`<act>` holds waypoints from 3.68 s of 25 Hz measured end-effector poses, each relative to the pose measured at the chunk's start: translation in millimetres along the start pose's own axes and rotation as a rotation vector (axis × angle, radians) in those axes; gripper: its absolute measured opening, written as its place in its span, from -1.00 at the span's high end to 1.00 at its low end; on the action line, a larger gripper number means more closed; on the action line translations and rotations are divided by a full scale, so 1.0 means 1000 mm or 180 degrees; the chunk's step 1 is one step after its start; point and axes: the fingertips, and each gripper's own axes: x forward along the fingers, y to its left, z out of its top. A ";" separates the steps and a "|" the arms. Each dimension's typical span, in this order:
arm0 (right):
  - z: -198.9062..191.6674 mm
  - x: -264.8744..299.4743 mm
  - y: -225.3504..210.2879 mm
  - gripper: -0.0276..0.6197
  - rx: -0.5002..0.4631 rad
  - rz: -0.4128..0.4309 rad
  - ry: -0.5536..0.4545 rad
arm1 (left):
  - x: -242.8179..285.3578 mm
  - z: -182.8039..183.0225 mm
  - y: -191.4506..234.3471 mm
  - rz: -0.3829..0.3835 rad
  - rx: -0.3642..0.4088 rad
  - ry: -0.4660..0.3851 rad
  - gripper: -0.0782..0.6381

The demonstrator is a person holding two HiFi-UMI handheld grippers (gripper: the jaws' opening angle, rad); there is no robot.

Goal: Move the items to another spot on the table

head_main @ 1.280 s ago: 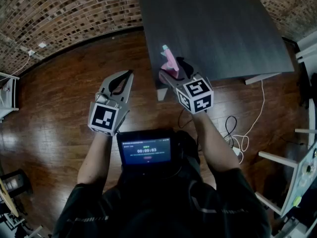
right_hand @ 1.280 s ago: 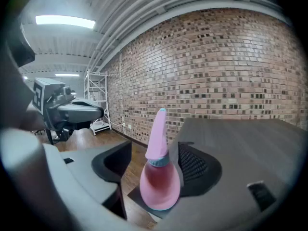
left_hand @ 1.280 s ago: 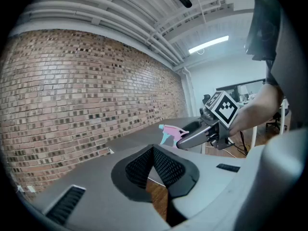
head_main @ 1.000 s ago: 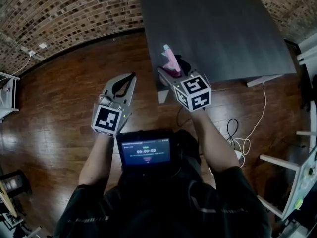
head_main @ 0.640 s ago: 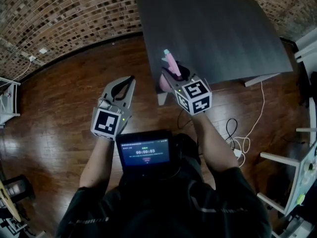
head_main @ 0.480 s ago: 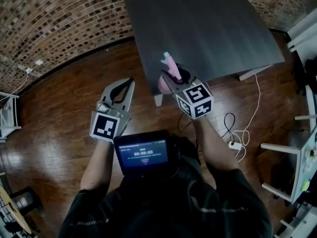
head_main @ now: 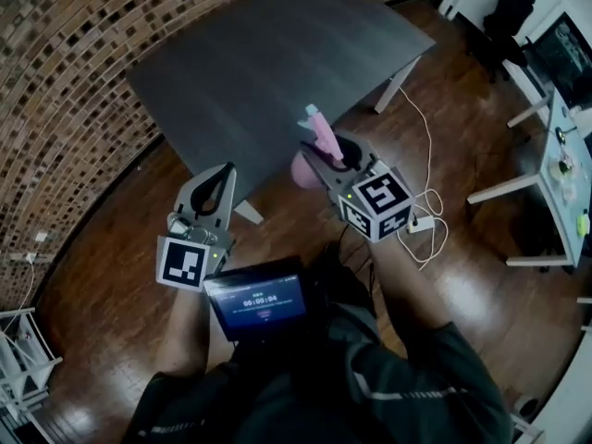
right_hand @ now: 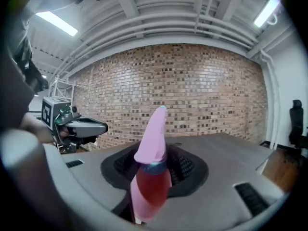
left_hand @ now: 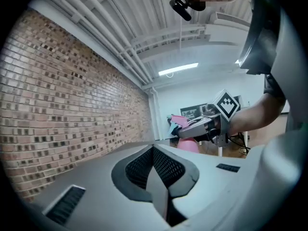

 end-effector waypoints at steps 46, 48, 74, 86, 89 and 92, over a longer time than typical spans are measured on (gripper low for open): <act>0.033 -0.308 -0.562 0.45 -0.0202 -0.2333 -0.0709 | 0.599 0.104 -0.262 -0.1919 0.0304 -0.1042 0.79; 0.040 -0.288 -0.588 0.45 -0.0213 -0.2274 -0.0708 | 0.632 0.104 -0.243 -0.1883 0.0339 -0.1075 0.79; 0.101 -0.017 -0.850 0.45 -0.0304 -0.0576 -0.0739 | 0.828 0.069 -0.038 -0.0224 -0.0029 -0.0641 0.79; 0.033 0.097 -0.908 0.45 -0.0337 0.0700 -0.0288 | 0.862 0.013 -0.033 0.0902 -0.0148 -0.0204 0.79; 0.002 0.122 -0.900 0.45 -0.0343 0.0980 -0.0157 | 0.857 -0.013 -0.035 0.1141 -0.0257 -0.0064 0.79; -0.029 0.140 -0.893 0.45 -0.0315 0.1136 -0.0066 | 0.853 -0.043 -0.040 0.1284 -0.0345 0.0126 0.79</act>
